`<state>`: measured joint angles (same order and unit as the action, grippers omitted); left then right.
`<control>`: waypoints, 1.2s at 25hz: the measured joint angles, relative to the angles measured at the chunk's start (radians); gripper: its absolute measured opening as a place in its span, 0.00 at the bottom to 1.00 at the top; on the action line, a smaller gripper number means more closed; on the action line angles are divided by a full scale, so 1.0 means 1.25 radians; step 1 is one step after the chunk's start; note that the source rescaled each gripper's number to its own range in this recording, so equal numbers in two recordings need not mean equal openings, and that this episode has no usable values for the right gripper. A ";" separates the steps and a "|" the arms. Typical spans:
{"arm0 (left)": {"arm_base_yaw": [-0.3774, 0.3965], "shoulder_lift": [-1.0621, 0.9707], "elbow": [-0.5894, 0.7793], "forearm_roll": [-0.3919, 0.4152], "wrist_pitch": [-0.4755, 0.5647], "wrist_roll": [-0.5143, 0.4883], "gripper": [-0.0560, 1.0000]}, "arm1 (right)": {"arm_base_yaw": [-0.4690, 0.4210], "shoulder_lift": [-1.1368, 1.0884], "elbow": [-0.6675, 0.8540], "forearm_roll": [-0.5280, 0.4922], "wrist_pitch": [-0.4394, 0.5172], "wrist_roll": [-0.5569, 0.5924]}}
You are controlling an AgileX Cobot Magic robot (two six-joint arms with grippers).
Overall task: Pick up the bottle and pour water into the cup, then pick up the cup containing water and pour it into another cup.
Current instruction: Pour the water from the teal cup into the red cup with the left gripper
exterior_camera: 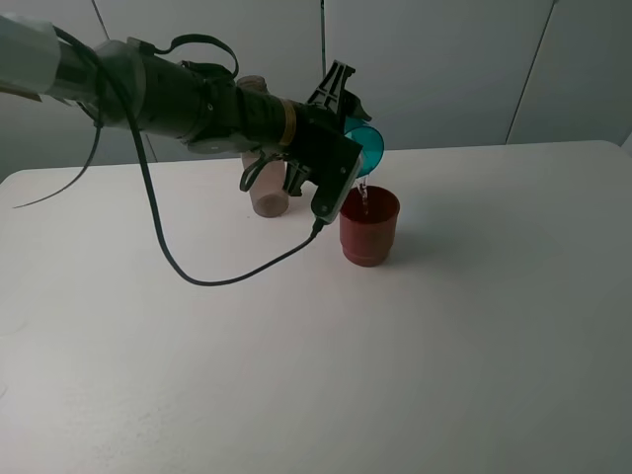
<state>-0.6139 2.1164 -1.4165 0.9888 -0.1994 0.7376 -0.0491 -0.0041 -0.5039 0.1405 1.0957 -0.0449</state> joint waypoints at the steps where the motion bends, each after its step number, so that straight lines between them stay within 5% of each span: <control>1: -0.002 0.000 0.000 -0.007 0.002 0.009 0.09 | 0.000 0.000 0.000 0.000 0.000 0.000; 30: -0.017 0.000 0.000 -0.144 -0.001 0.324 0.09 | 0.000 0.000 0.000 0.000 0.000 0.000</control>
<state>-0.6347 2.1164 -1.4165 0.8091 -0.2003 1.1420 -0.0491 -0.0041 -0.5039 0.1405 1.0957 -0.0449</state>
